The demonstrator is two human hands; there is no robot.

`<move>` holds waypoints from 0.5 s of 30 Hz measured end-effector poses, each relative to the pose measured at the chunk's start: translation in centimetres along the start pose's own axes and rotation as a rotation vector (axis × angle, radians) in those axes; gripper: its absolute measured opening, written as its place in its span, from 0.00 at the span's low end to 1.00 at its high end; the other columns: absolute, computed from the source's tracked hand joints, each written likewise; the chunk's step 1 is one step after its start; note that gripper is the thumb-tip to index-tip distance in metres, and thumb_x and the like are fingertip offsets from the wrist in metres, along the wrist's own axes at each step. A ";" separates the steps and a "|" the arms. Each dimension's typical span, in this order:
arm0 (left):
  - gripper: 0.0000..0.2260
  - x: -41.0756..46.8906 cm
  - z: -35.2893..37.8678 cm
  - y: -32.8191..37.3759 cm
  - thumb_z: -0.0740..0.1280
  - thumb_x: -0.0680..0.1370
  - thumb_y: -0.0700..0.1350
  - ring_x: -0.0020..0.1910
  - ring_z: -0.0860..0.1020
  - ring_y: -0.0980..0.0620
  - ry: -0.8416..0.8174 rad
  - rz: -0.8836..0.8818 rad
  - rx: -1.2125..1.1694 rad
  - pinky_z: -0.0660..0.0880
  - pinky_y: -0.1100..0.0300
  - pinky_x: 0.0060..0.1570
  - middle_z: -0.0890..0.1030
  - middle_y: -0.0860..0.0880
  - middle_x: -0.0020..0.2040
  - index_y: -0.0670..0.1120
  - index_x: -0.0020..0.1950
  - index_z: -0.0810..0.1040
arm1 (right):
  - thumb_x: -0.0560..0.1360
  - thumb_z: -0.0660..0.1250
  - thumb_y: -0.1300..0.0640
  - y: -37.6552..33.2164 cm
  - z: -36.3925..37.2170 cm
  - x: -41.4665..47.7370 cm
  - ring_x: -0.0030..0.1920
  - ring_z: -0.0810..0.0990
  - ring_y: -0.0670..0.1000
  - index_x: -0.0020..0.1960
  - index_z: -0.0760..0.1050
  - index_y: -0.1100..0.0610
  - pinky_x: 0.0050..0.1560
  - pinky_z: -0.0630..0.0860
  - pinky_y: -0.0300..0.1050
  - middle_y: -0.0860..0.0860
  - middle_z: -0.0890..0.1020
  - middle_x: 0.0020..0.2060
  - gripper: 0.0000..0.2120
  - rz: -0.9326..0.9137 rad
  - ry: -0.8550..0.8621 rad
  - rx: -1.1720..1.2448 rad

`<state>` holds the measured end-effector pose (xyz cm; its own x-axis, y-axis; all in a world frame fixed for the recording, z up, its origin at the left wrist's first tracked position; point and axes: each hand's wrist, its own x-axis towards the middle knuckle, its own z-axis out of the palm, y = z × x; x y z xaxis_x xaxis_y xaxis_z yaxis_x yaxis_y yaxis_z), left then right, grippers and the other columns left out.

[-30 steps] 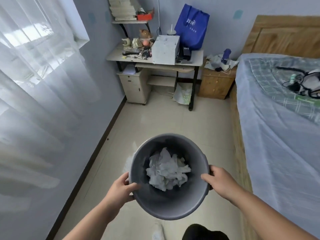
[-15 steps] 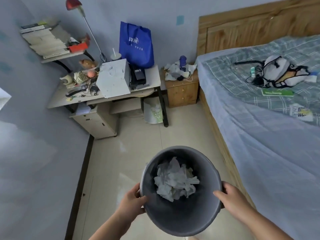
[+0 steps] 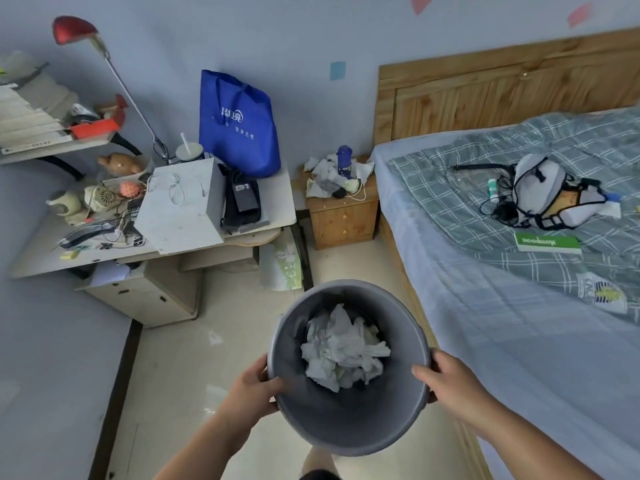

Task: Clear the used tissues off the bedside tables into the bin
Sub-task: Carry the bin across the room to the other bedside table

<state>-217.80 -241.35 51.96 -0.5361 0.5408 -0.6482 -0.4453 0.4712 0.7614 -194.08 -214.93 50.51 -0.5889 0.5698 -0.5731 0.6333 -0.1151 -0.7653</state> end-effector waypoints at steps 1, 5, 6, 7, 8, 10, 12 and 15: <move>0.20 1.8 0.0 0.9 0.71 0.70 0.34 0.55 0.87 0.42 -0.012 -0.004 -0.001 0.84 0.53 0.45 0.88 0.42 0.55 0.47 0.61 0.84 | 0.78 0.67 0.56 -0.5 -0.2 1.4 0.40 0.88 0.50 0.54 0.82 0.50 0.36 0.84 0.45 0.48 0.88 0.42 0.07 0.018 0.015 -0.003; 0.23 9.5 0.3 5.3 0.71 0.66 0.36 0.51 0.87 0.44 -0.086 -0.036 0.000 0.85 0.51 0.46 0.88 0.41 0.55 0.47 0.61 0.84 | 0.78 0.68 0.58 -3.1 -1.9 7.5 0.41 0.88 0.53 0.53 0.82 0.52 0.40 0.86 0.52 0.49 0.88 0.41 0.06 0.094 0.081 -0.021; 0.24 11.3 0.4 6.7 0.72 0.66 0.36 0.50 0.87 0.44 -0.106 -0.045 0.006 0.84 0.52 0.46 0.88 0.42 0.54 0.47 0.61 0.84 | 0.78 0.67 0.58 -4.1 -2.4 8.7 0.40 0.87 0.52 0.53 0.82 0.52 0.40 0.86 0.51 0.49 0.88 0.41 0.06 0.112 0.092 -0.019; 0.24 13.0 0.5 8.2 0.72 0.66 0.36 0.49 0.87 0.45 -0.127 -0.053 0.016 0.84 0.52 0.45 0.88 0.42 0.54 0.47 0.61 0.84 | 0.78 0.67 0.58 -5.1 -3.0 10.0 0.39 0.87 0.51 0.53 0.82 0.52 0.39 0.85 0.49 0.49 0.88 0.40 0.06 0.123 0.103 -0.014; 0.23 14.7 0.5 9.7 0.72 0.67 0.35 0.49 0.87 0.45 -0.144 -0.059 0.032 0.85 0.52 0.45 0.88 0.42 0.54 0.47 0.62 0.84 | 0.78 0.67 0.57 -6.1 -3.6 11.2 0.39 0.87 0.50 0.53 0.82 0.52 0.38 0.84 0.47 0.49 0.88 0.40 0.06 0.127 0.118 -0.012; 0.21 18.4 0.6 13.1 0.71 0.71 0.32 0.48 0.88 0.46 -0.163 -0.061 0.069 0.85 0.53 0.44 0.89 0.43 0.54 0.47 0.62 0.84 | 0.78 0.67 0.56 -8.2 -4.7 13.5 0.40 0.87 0.50 0.52 0.82 0.52 0.37 0.84 0.46 0.49 0.88 0.41 0.06 0.115 0.148 -0.008; 0.21 21.8 1.0 16.7 0.69 0.74 0.30 0.49 0.88 0.47 -0.183 -0.060 0.106 0.85 0.54 0.44 0.89 0.44 0.54 0.48 0.62 0.84 | 0.79 0.68 0.55 -10.3 -5.9 15.7 0.40 0.87 0.51 0.52 0.82 0.51 0.36 0.84 0.44 0.50 0.88 0.42 0.05 0.104 0.175 0.007; 0.21 25.9 2.2 21.3 0.70 0.75 0.31 0.52 0.88 0.47 -0.216 -0.057 0.145 0.85 0.56 0.45 0.89 0.46 0.56 0.51 0.62 0.83 | 0.80 0.67 0.55 -12.6 -8.0 18.9 0.41 0.87 0.50 0.53 0.80 0.49 0.36 0.83 0.43 0.49 0.88 0.44 0.04 0.099 0.217 0.026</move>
<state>-239.59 -215.78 51.39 -0.3407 0.6390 -0.6897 -0.3551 0.5918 0.7237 -209.21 -196.21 51.67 -0.4010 0.7159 -0.5716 0.6679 -0.1986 -0.7173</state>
